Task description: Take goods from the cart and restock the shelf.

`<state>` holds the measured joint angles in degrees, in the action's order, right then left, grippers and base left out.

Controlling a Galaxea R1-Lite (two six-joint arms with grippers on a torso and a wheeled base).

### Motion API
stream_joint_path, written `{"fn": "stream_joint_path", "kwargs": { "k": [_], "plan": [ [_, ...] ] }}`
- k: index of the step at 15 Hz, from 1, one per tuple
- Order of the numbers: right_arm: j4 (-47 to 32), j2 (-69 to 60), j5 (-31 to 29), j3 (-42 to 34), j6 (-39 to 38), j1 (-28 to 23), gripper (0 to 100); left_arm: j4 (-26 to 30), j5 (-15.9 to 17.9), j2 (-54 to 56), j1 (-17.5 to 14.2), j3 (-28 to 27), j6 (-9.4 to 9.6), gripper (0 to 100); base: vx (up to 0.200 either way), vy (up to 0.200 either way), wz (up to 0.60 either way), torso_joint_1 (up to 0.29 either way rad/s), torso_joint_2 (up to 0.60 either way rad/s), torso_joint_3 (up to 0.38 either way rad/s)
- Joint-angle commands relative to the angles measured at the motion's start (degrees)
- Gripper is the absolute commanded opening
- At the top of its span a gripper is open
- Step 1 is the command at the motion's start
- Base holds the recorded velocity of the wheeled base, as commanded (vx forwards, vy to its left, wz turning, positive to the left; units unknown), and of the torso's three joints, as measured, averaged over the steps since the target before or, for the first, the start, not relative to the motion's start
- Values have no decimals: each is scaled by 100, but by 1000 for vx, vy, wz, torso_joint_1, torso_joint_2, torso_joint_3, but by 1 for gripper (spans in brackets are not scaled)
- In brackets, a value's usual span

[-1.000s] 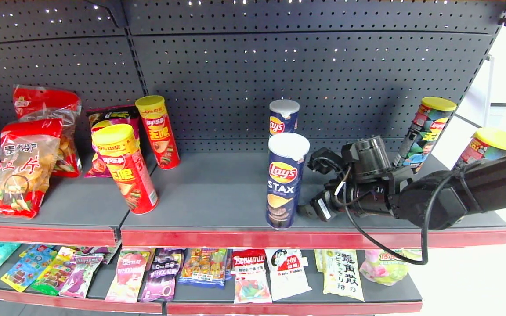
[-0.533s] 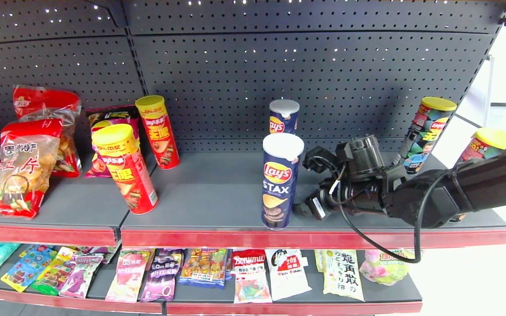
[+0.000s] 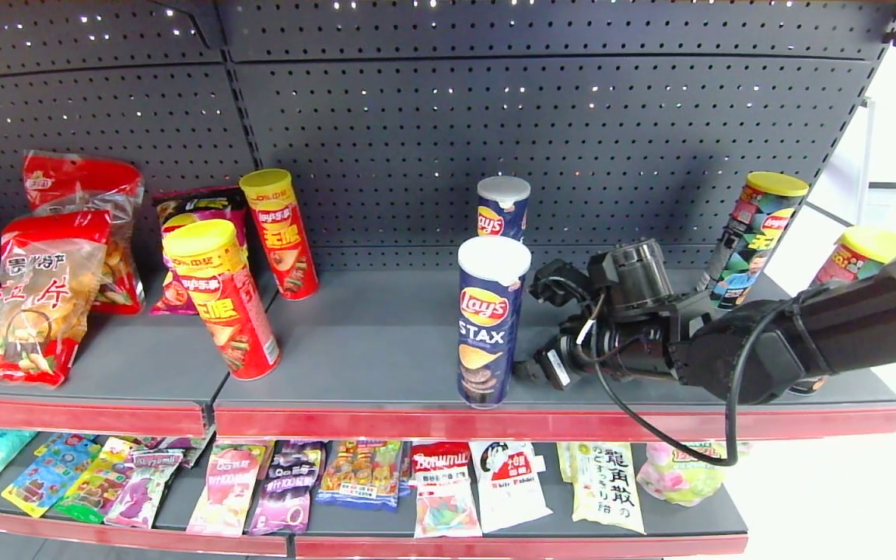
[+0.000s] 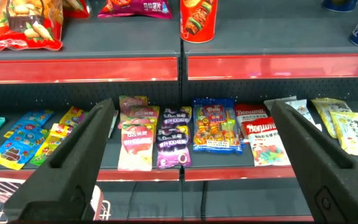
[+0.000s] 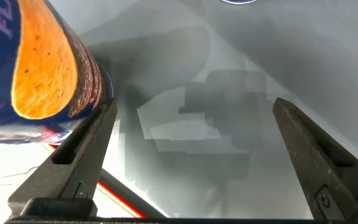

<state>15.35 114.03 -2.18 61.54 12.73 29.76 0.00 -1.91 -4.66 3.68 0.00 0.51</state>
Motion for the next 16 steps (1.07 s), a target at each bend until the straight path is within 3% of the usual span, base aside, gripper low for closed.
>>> {"fn": "stream_joint_path", "kwargs": {
  "k": [1, 4, 8, 13, 14, 16],
  "plan": [
    [3, -21, -2, -45, 2, -49, 100, 0, -2, -9, 1, 0, 2, 100, 0, 0, 0, 0, 0, 0],
    [-5, -355, -37, -248, 2, -269, 100, 0, -2, -9, 1, 0, -7, 100, 0, 0, 0, 0, 0, 0],
    [-5, -1946, -98, -1320, -148, -392, 100, 0, 7, -9, 1, 0, 2, 100, 0, 0, 0, 0, 0, 0],
    [-111, -6042, -933, -3280, -244, 628, 100, 0, 7, -9, 1, 0, -16, 100, 0, 0, 0, 0, 0, 0],
    [-216, -6806, -1144, -3570, -271, 452, 100, 9, 7, -9, 1, 0, -7, 100, 0, 0, 0, 0, 0, 0],
    [-1087, -8301, -1241, -3957, -596, -638, 100, 9, 7, -9, 1, 0, -16, 100, 0, 0, 0, 0, 0, 0]
  ]
}}
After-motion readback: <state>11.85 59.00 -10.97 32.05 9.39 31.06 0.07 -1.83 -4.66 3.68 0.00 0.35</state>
